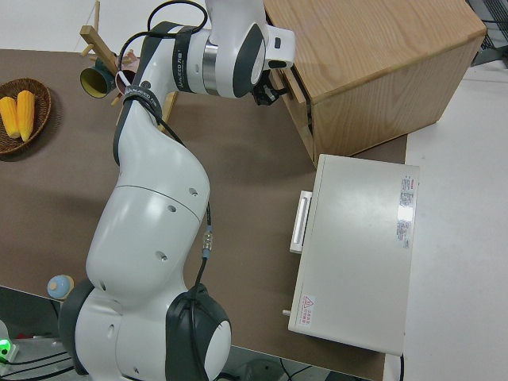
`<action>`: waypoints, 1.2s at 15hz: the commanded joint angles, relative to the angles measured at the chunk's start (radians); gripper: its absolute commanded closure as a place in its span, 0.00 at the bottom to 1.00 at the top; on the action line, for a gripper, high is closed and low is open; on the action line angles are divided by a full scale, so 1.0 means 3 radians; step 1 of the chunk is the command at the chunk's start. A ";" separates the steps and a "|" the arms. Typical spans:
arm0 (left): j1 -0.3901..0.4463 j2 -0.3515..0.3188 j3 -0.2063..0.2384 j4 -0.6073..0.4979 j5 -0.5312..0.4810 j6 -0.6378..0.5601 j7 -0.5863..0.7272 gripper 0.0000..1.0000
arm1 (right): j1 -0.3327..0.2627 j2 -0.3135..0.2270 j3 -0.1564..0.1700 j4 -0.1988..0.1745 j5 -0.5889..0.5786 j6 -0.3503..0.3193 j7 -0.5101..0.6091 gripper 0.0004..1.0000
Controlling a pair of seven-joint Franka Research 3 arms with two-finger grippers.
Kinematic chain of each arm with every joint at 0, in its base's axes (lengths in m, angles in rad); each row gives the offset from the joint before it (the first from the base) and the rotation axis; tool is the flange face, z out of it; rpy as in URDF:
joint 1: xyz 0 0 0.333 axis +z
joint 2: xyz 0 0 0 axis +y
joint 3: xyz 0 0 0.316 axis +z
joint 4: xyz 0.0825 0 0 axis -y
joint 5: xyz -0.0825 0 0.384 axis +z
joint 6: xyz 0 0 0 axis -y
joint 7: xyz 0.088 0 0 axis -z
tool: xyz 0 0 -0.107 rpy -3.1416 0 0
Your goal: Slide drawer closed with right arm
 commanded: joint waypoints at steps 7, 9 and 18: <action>-0.0057 0.0040 0.0053 0.0065 0.0050 0.0002 0.0019 0.00 | -0.0143 0.0051 0.0071 0.0069 0.0018 0.0055 -0.0190 1.00; -0.0057 0.0040 0.0053 0.0065 0.0050 0.0002 0.0019 0.00 | -0.0138 0.0051 0.0071 0.0069 0.0018 0.0050 -0.0190 1.00; -0.0057 0.0040 0.0053 0.0065 0.0050 0.0002 0.0019 0.00 | 0.0067 0.0036 0.0076 0.0039 -0.0038 0.0003 -0.0149 1.00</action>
